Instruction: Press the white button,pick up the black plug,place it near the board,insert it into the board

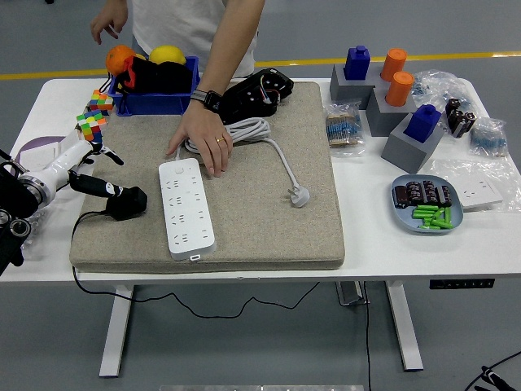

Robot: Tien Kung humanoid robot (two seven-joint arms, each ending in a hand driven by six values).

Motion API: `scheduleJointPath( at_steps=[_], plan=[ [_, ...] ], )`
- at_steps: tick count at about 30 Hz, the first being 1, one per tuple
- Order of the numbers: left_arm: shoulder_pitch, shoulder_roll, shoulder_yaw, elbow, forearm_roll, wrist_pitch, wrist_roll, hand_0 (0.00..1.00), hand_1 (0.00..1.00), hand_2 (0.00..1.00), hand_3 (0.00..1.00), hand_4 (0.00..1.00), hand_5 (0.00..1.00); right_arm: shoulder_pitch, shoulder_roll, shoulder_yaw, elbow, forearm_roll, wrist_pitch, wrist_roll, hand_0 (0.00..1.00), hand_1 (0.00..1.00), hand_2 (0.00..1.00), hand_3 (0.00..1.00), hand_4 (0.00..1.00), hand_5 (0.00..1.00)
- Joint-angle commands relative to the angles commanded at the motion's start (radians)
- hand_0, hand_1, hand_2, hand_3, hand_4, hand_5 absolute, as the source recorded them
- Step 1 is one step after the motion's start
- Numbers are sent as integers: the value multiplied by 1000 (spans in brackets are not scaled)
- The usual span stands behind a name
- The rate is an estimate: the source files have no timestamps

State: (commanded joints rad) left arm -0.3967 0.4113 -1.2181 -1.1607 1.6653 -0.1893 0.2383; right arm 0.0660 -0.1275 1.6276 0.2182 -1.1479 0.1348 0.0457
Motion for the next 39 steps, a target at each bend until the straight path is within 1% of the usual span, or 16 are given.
scheduleJointPath(
  at_steps=[3, 4, 8, 20, 24, 28, 33, 39],
  plan=[
    [-2, 0, 8, 12, -2, -6, 7, 885, 939, 869, 532, 998, 120, 1, 1, 3, 1, 0, 0, 1, 711, 602, 542, 687, 748, 522],
    [-1, -1, 10, 16, -2, -7, 8, 886, 938, 867, 490, 998, 110, 2, 1, 3, 1, 1, -1, 1, 711, 601, 542, 687, 747, 521],
    [0, -1, 16, 31, -4, -14, 15, 886, 938, 867, 490, 998, 110, 2, 3, 4, 2, 1, 0, 1, 711, 601, 542, 687, 747, 521],
    [3, 1, 17, 34, -13, -43, 44, 883, 933, 859, 469, 998, 96, 3, 4, 6, 2, -1, 0, 1, 711, 602, 542, 687, 748, 519],
    [10, -1, 8, 21, -9, -50, 57, 882, 932, 858, 461, 998, 94, 4, 5, 5, 3, 1, 0, 2, 711, 603, 542, 686, 748, 518],
    [12, 3, -6, 0, -6, -44, 53, 883, 931, 856, 461, 998, 90, 4, 5, 8, 2, 0, 0, 1, 711, 601, 542, 686, 748, 518],
    [12, 5, -10, -5, -5, -40, 52, 883, 931, 856, 461, 998, 90, 3, 4, 6, 2, 1, 0, 1, 711, 601, 542, 686, 748, 518],
    [26, 11, 7, -24, -13, -55, 69, 873, 927, 853, 458, 998, 91, 3, 5, 0, 5, 5, 0, 3, 711, 602, 542, 685, 748, 517]
  ],
)
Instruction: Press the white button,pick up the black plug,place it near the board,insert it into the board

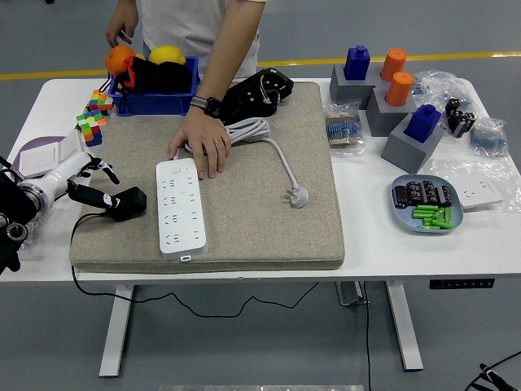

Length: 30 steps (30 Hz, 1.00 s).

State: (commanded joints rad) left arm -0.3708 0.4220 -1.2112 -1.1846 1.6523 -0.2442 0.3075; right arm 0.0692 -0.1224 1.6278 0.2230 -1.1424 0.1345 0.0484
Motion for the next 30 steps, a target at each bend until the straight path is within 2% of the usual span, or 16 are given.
scheduleJointPath(
  at_steps=[5, 15, 24, 25, 30],
  plan=[
    [4, 0, 14, -10, -10, -8, 4, 872, 924, 850, 453, 998, 89, -1, 0, 5, -3, -4, 0, -1, 711, 601, 542, 686, 748, 516],
    [-31, -10, 57, 55, 14, 7, -16, 867, 921, 846, 450, 998, 72, 3, 0, -2, 0, 2, -2, 1, 711, 601, 542, 686, 749, 515],
    [-42, -14, 82, 62, 25, 16, -20, 838, 889, 826, 461, 998, 41, -1, -1, 1, -4, -3, -3, 1, 711, 601, 542, 686, 748, 514],
    [-42, -14, 83, 62, 25, 17, -21, 762, 820, 736, 496, 963, 2, -1, -1, 1, -4, -3, -3, 1, 711, 602, 542, 685, 748, 514],
    [-45, -15, 89, 57, 27, 45, -47, 762, 820, 736, 496, 963, 2, 1, 0, -1, -3, -1, -4, 3, 711, 602, 542, 685, 748, 514]
  ],
)
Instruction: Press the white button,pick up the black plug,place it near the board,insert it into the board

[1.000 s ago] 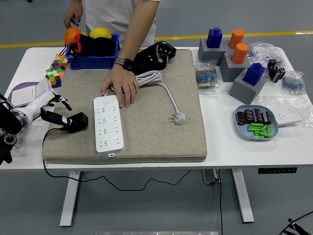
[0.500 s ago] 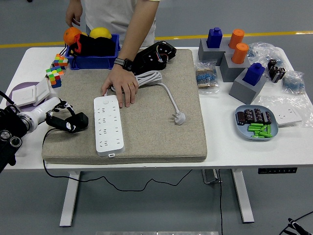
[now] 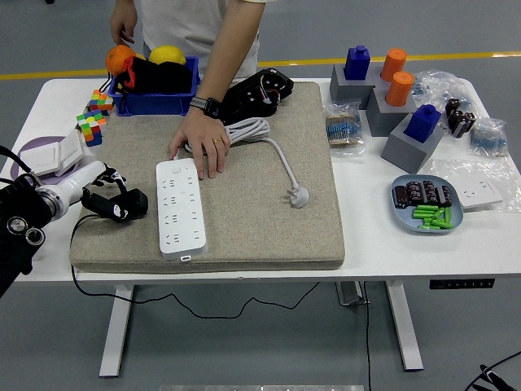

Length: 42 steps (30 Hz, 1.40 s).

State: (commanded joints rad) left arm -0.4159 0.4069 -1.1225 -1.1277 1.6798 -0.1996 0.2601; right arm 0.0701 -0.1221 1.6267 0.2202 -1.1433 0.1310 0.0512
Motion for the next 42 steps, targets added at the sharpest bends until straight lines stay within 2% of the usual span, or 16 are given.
scheduleJointPath(
  at_steps=[1, 6, 7, 18, 19, 30, 31, 42],
  plan=[
    [-1, 0, 1, 0, 0, 5, -4, 608, 670, 592, 517, 907, 2, 0, 0, -1, 1, 1, 0, 1, 711, 601, 542, 685, 748, 514],
    [-5, -1, 8, 2, 2, 19, -10, 608, 670, 592, 517, 907, 2, 2, 0, -2, 2, 3, -2, 4, 711, 601, 542, 685, 748, 514],
    [-5, -1, 10, 3, 1, 19, -9, 468, 541, 501, 532, 844, 2, 2, 0, -2, 1, 3, -2, 4, 711, 601, 542, 685, 748, 514],
    [-6, 0, 17, 6, -6, 14, -2, 450, 527, 488, 534, 843, 2, 0, 1, -2, 1, 1, -1, 4, 711, 601, 542, 684, 747, 515],
    [-6, 0, 17, 6, -7, 14, -3, 486, 533, 492, 535, 825, 2, -1, 0, -2, 1, 1, -1, 4, 711, 600, 541, 685, 747, 514],
    [-9, 0, 10, 3, -6, 23, -18, 502, 539, 500, 534, 820, 2, 1, 0, -2, 2, 1, -1, 5, 711, 601, 541, 685, 747, 514],
    [-9, 0, 9, 2, -7, 25, -21, 527, 547, 504, 524, 827, 2, 1, 0, -1, 1, 0, -1, 5, 711, 601, 542, 684, 747, 514],
    [-4, 0, 13, -14, -15, 29, -23, 514, 564, 532, 502, 805, 2, 0, 1, -4, 2, 2, -2, 6, 711, 600, 541, 684, 747, 515]
  ],
)
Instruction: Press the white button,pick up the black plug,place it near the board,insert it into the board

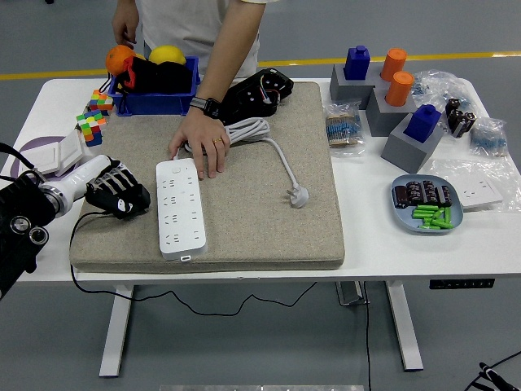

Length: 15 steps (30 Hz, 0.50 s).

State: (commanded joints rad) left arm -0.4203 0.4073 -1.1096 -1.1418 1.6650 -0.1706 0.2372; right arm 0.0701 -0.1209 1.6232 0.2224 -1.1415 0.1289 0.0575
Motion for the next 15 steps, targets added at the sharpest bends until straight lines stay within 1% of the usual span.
scheduleJointPath(
  at_steps=[1, 6, 7, 8, 10, 15],
  plan=[
    [0, 1, -1, -7, 2, 1, 0, 517, 537, 494, 498, 826, 2, 0, 0, 0, 0, 0, 0, 0, 711, 599, 541, 684, 747, 514],
    [-5, 7, -4, -65, 23, 16, 2, 517, 537, 494, 498, 826, 2, -1, -1, 0, -1, -1, 0, 0, 711, 599, 541, 684, 747, 514],
    [-6, 9, -2, -77, 27, 19, 3, 530, 520, 470, 497, 829, 2, 0, -1, 0, -1, -1, 0, 0, 711, 600, 541, 683, 747, 514],
    [-8, 10, -1, -87, 30, 20, 3, 530, 520, 470, 497, 829, 2, 0, -1, 0, -1, 0, 0, 0, 711, 600, 541, 683, 747, 514],
    [-11, 13, 7, -118, 37, 26, 1, 530, 520, 470, 497, 829, 2, 1, -1, -1, 0, 1, -1, 1, 711, 600, 541, 683, 747, 514],
    [-23, 12, 46, -161, 49, 41, -3, 544, 515, 459, 501, 831, 2, 0, 0, 0, -1, 1, -1, 1, 711, 600, 540, 682, 747, 514]
  ],
)
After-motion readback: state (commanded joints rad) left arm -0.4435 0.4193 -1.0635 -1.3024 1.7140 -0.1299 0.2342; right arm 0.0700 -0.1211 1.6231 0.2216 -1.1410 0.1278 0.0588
